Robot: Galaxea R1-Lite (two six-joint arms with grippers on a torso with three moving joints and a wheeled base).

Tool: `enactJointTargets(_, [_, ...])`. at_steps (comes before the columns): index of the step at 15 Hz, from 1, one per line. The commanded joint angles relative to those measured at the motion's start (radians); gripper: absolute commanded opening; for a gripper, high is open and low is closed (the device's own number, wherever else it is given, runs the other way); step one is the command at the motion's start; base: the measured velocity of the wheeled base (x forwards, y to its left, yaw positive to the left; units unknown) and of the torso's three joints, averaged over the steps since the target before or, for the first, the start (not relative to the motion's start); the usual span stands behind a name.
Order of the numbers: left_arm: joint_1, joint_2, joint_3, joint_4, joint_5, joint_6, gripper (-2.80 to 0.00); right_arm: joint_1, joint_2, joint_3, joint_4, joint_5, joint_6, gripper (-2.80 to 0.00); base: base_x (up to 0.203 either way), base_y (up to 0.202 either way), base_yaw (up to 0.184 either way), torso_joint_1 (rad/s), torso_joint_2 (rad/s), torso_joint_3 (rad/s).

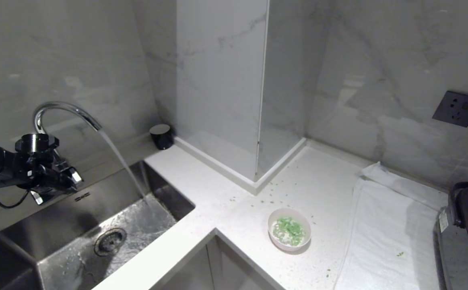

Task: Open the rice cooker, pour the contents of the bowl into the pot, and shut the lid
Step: Turn off the tap

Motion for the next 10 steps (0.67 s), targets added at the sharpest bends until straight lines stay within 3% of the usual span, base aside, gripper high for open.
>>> enactJointTargets(1, [0.026, 0.051, -0.049, 0.002, 0.002, 0.013, -2.80, 0.000, 0.000, 0.000, 0.000, 0.000, 0.000, -2.80, 0.000, 0.000, 0.000, 0.000, 0.00, 0.000])
enactJointTargets(3, [0.044, 0.067, -0.067, -0.001, 0.004, 0.042, -2.80, 0.000, 0.000, 0.000, 0.000, 0.000, -0.001, -2.80, 0.000, 0.000, 0.000, 0.000, 0.00, 0.000])
enactJointTargets(10, [0.082, 0.133, -0.155, -0.003, 0.009, 0.045, -2.80, 0.000, 0.000, 0.000, 0.000, 0.000, 0.000, -2.80, 0.000, 0.000, 0.000, 0.000, 0.00, 0.000])
